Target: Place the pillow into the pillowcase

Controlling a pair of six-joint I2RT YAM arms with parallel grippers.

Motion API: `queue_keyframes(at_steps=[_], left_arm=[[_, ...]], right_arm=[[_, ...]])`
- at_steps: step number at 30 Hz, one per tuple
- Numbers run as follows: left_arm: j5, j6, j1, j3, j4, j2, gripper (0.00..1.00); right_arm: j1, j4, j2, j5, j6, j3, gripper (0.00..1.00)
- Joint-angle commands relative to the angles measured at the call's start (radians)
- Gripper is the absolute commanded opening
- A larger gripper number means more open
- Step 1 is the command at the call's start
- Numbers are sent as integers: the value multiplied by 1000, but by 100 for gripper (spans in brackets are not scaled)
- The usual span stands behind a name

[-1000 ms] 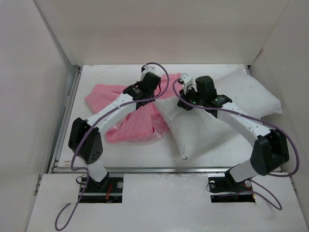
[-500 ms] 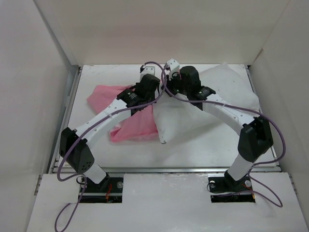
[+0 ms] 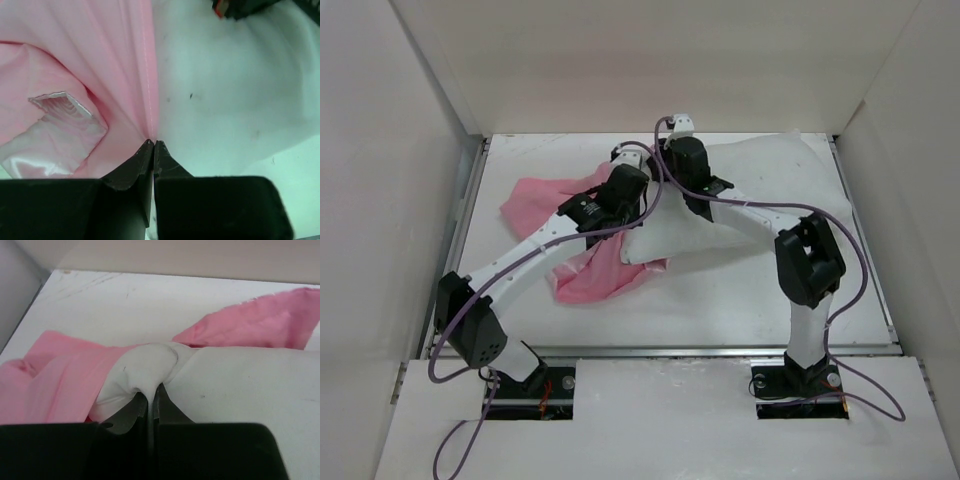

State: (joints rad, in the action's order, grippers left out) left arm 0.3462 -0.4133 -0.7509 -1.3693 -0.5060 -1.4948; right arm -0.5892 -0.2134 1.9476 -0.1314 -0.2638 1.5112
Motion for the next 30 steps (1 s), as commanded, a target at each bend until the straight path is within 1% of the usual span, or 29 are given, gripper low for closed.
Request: queue_keyframes(at_steps=[1, 2, 4, 6, 8, 9, 11, 12, 16, 17, 18, 21, 22, 23, 24, 27, 30], left_arm=[[-49, -21, -22, 18, -69, 97, 0], [-35, -21, -22, 18, -89, 122, 0], [-35, -21, -22, 18, -98, 131, 0], [-59, -12, -22, 18, -124, 154, 0], [-59, -12, -22, 18, -134, 163, 0], [-59, -12, -22, 27, -146, 172, 0], [-59, -12, -22, 27, -157, 173, 0], [-76, 1, -22, 27, -157, 173, 0], [-225, 42, -22, 4, -157, 162, 0], [-225, 53, -22, -5, -157, 162, 0], [-225, 53, -22, -5, -170, 162, 0], [-248, 65, -22, -14, -181, 162, 0], [-257, 65, -22, -14, -181, 151, 0], [-278, 65, -22, -14, -181, 139, 0], [-279, 65, -22, -25, -171, 139, 0], [-341, 65, -31, -36, -160, 117, 0], [-400, 76, -31, -45, -160, 126, 0]], right_arm=[[51, -155, 14, -229, -153, 93, 0], [60, -118, 26, -229, -193, 107, 0], [80, -60, 40, -296, -248, 160, 0], [80, -14, 65, -338, -296, 187, 0], [115, 5, 79, -295, -322, 207, 0], [124, 15, 79, -295, -357, 207, 0], [138, 38, 91, -293, -377, 236, 0], [138, 69, 102, -310, -420, 254, 0], [138, 184, 155, -341, -504, 354, 0], [138, 207, 168, -356, -517, 381, 0], [138, 232, 181, -356, -526, 444, 0], [138, 345, 217, -382, -633, 538, 0], [138, 364, 226, -382, -669, 547, 0], [138, 387, 226, -382, -745, 547, 0], [138, 387, 226, -405, -779, 547, 0], [147, 416, 226, -442, -885, 581, 0], [147, 416, 226, -488, -951, 592, 0]])
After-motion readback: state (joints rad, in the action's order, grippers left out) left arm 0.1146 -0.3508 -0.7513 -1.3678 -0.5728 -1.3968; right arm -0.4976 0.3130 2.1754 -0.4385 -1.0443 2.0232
